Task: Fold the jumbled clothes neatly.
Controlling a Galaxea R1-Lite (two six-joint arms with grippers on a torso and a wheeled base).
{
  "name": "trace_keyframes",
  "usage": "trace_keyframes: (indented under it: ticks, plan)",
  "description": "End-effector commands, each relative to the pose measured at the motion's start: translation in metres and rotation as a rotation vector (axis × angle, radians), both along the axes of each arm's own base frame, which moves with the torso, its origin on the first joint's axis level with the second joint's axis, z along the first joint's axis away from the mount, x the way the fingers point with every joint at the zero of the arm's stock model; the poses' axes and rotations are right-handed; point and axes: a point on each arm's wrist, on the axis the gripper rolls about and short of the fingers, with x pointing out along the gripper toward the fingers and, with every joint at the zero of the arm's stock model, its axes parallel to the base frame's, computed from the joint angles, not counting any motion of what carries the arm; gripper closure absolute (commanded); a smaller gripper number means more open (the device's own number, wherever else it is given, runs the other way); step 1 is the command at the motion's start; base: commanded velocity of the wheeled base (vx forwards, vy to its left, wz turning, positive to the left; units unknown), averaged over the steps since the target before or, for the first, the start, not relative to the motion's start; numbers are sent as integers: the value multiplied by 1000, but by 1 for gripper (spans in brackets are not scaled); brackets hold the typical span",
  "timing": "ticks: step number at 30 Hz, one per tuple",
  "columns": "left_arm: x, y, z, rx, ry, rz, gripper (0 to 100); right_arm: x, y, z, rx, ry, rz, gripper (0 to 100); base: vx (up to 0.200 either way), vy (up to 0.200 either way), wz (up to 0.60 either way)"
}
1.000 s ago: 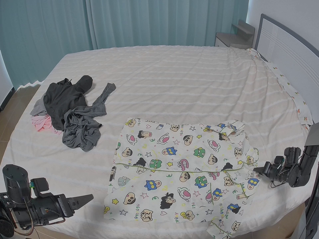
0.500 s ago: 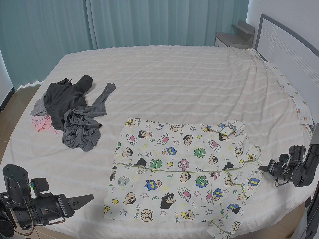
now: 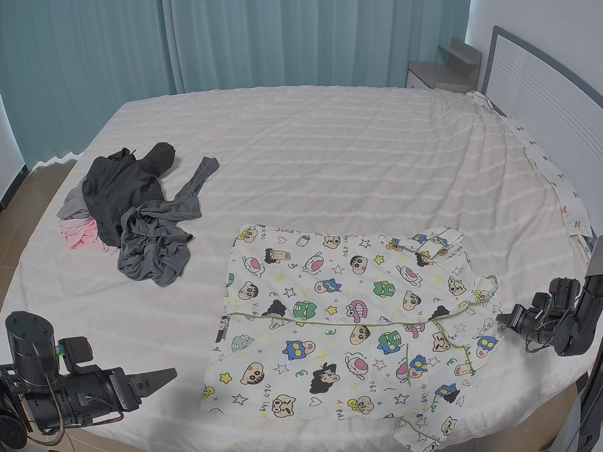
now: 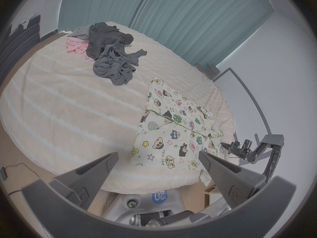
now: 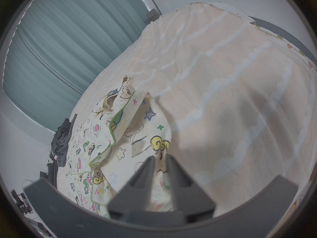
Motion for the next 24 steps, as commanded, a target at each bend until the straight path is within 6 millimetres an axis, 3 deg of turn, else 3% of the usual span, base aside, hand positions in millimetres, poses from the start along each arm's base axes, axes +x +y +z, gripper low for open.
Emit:
trace_keyframes:
  ticks: [1,2,4,10,12,13,14,17,19,20,24]
  plan:
    - [0,0,-1,1,8,-2,0,-4,1,-1,5,-4,-4,0,0,0,0]
    - [0,0,-1,1,8,-2,0,-4,1,0,5,-7,-5,0,0,0,0]
    - [2,-6,0,0,10,-35,0,-17,4,22,3,-68,-17,0,0,0,0]
    - [56,-29,17,-32,39,-3,0,-28,7,46,155,-111,-122,0,0,0,0]
    - [59,-30,17,-35,53,2,0,-28,7,47,170,-111,-128,0,0,0,0]
    - [92,-46,8,-59,194,35,0,-26,11,48,270,-103,-148,0,0,0,0]
    - [95,-47,7,-61,211,41,0,-26,11,47,275,-100,-146,0,0,0,0]
    - [130,-63,-21,-62,372,104,0,-28,14,38,308,-85,-111,0,0,0,0]
    - [136,-66,-30,-46,396,107,0,-28,15,35,316,-85,-102,0,0,0,0]
    - [148,-70,-49,-16,437,120,0,-29,15,30,325,-90,-87,0,0,0,0]
    - [166,-77,-64,2,452,135,0,-34,17,21,332,-98,-72,0,0,0,0]
